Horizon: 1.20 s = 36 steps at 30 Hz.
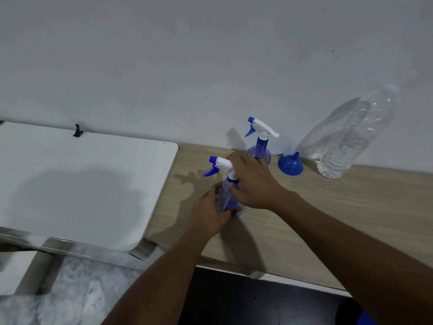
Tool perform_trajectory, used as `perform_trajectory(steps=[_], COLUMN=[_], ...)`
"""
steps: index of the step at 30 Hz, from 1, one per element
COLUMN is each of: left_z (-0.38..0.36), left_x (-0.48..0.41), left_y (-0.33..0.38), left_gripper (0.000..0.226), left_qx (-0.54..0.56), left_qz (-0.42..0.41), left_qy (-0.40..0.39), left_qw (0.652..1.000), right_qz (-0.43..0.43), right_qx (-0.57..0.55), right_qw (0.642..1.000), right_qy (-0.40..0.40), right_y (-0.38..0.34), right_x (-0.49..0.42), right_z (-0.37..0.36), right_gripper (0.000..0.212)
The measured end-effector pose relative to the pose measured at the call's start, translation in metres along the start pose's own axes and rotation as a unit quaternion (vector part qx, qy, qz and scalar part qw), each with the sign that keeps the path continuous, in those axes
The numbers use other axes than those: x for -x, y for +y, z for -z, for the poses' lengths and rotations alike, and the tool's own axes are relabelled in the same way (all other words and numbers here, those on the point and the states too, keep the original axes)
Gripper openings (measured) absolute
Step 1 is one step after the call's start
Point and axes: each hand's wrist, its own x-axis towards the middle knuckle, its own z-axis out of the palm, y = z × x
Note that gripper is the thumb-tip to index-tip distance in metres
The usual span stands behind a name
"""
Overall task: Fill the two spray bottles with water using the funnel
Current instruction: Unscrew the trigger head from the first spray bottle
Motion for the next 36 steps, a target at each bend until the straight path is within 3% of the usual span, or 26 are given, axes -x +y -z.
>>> perform_trajectory(steps=[3,7,11,13,15,18,21,23,25,28,32,36], left_z=[-0.002,-0.004,-0.004,-0.005,-0.007,-0.007,-0.006,-0.007,-0.009,-0.011,-0.011,-0.009], left_x=[0.0,0.0,0.0,0.001,-0.002,-0.003,-0.003,-0.004,-0.01,-0.012,-0.007,-0.005], left_y=[-0.003,-0.001,-0.002,-0.002,-0.005,-0.008,-0.01,-0.008,-0.012,-0.017,-0.013,-0.011], left_gripper=[0.075,0.076,0.076,0.081,0.086,0.089,0.08,0.079,0.085,0.089,0.091,0.087], left_qx=[-0.023,-0.027,-0.027,-0.031,-0.027,-0.017,-0.019,-0.036,-0.036,-0.024,-0.034,-0.026], left_qz=[-0.009,-0.013,-0.006,-0.007,0.0,0.001,0.004,0.007,0.016,0.024,0.005,0.002], left_qy=[0.03,0.017,0.023,0.023,0.014,0.026,0.02,0.007,-0.006,-0.007,0.015,0.011], left_qw=[0.999,0.999,0.999,0.999,1.0,1.0,1.0,0.999,0.999,0.999,0.999,1.0], right_qz=[-0.018,-0.027,-0.01,-0.023,-0.021,-0.014,-0.018,-0.022,-0.017,-0.01,-0.03,-0.031], right_qx=[0.071,0.007,0.035,0.064,0.026,-0.023,0.03,0.046,-0.003,-0.022,-0.009,-0.096], right_qw=[0.997,0.999,0.999,0.997,0.999,0.999,0.999,0.999,1.0,0.999,0.999,0.993], right_qy=[0.025,0.021,0.011,0.026,0.026,-0.025,-0.019,0.002,-0.008,-0.037,-0.022,-0.065], right_y=[0.002,0.0,0.006,0.003,0.001,0.005,0.006,0.003,0.001,0.005,0.002,0.005], right_x=[0.003,0.005,0.002,0.001,0.002,0.0,0.001,0.003,0.004,0.003,0.002,0.002], right_z=[0.002,-0.003,0.002,0.0,-0.003,0.004,0.006,0.003,0.002,0.007,0.006,0.011], right_gripper=[0.047,0.036,0.05,0.043,0.033,0.045,0.055,0.044,0.043,0.059,0.049,0.07])
